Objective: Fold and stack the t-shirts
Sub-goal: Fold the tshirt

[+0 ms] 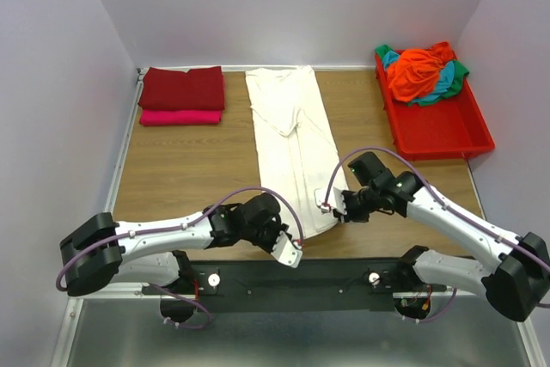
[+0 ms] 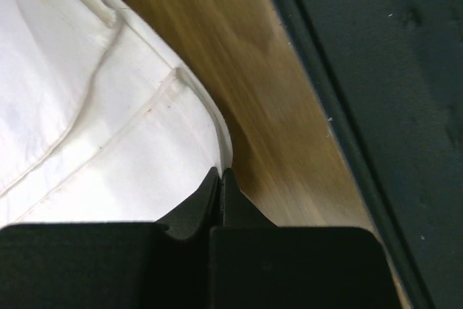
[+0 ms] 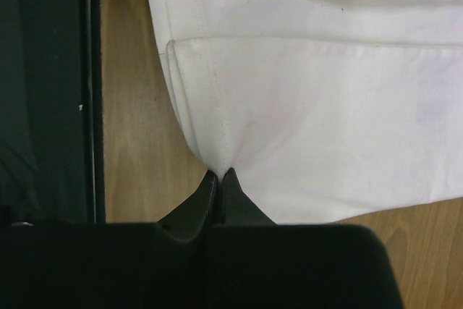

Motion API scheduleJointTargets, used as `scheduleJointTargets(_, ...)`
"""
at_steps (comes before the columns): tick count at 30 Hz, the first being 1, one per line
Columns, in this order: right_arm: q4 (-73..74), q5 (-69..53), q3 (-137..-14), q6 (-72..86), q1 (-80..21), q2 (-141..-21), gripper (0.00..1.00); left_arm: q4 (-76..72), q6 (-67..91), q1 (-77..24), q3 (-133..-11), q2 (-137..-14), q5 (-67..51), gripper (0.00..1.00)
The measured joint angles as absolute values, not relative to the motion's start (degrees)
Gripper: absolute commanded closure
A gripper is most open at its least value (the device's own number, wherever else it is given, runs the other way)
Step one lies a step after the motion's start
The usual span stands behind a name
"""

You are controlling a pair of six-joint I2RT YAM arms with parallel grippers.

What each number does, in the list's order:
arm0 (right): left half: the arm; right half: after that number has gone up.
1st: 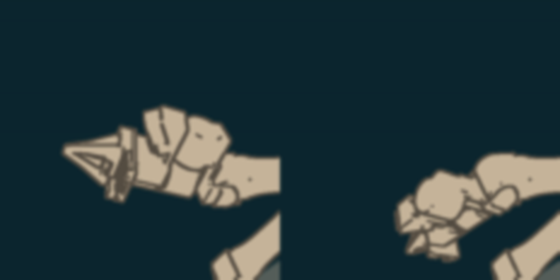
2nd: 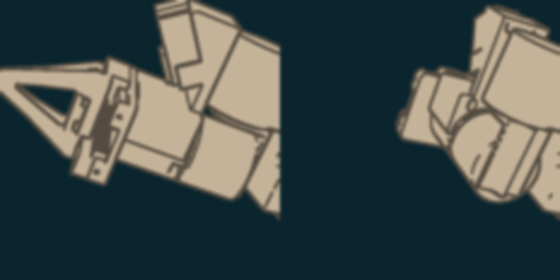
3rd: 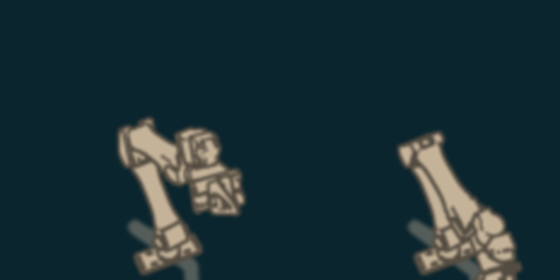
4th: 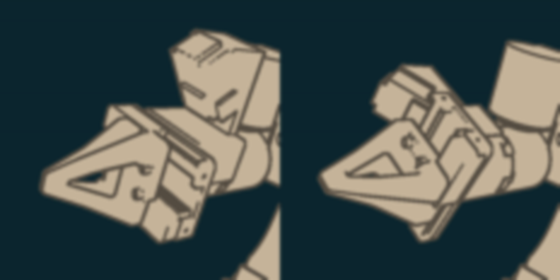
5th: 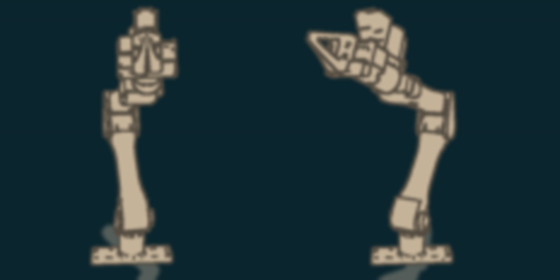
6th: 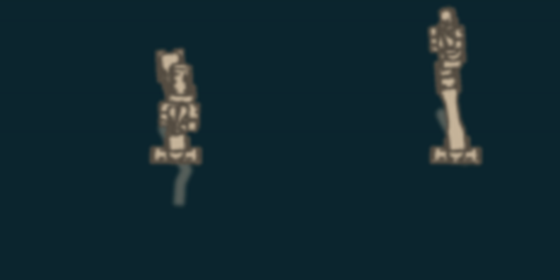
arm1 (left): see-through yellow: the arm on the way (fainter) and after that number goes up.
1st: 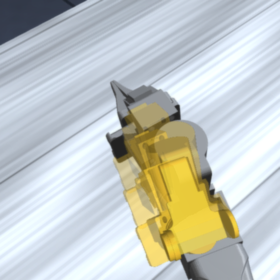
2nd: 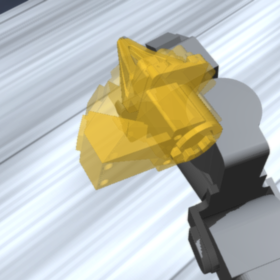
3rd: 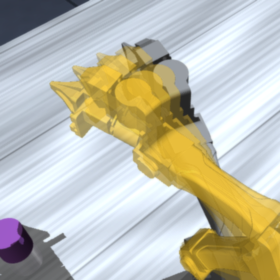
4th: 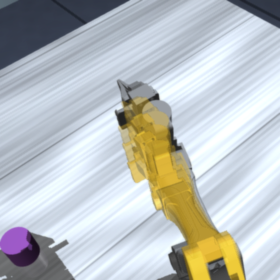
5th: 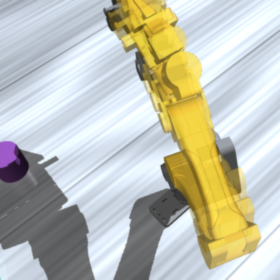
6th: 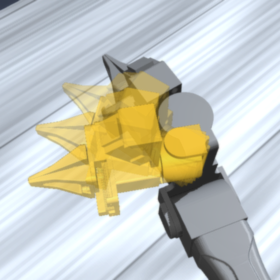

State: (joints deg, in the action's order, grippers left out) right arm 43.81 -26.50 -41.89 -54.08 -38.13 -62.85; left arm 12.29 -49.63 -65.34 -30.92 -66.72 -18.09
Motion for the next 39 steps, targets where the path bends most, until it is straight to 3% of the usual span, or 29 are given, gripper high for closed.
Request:
scheduleJointTargets(14, 60.93, -30.28, -44.12, -57.52, -38.13, -57.41, 0.99, 18.2, -44.91, -73.47, -37.12, -62.67, -23.2, 1.0)
scheduleJointTargets(21, 60.99, -27.83, -48.16, -55.92, -38.13, -62.26, 0.99, 17.72, -44.99, -72.18, -36.53, -60.4, -21.65, 1.0)
scheduleJointTargets(32, 55.05, -24.32, -65.34, -57.95, -28.77, -88.9, 0.99, 8.32, -52.38, -46.96, -35.22, -65.32, -21.17, 1.0)
scheduleJointTargets(39, 53.3, -24.34, -81.52, -58.54, -24.03, -104.2, 0.99, 4.23, -57.19, -36.21, -42.76, -75.48, -25.12, 1.0)
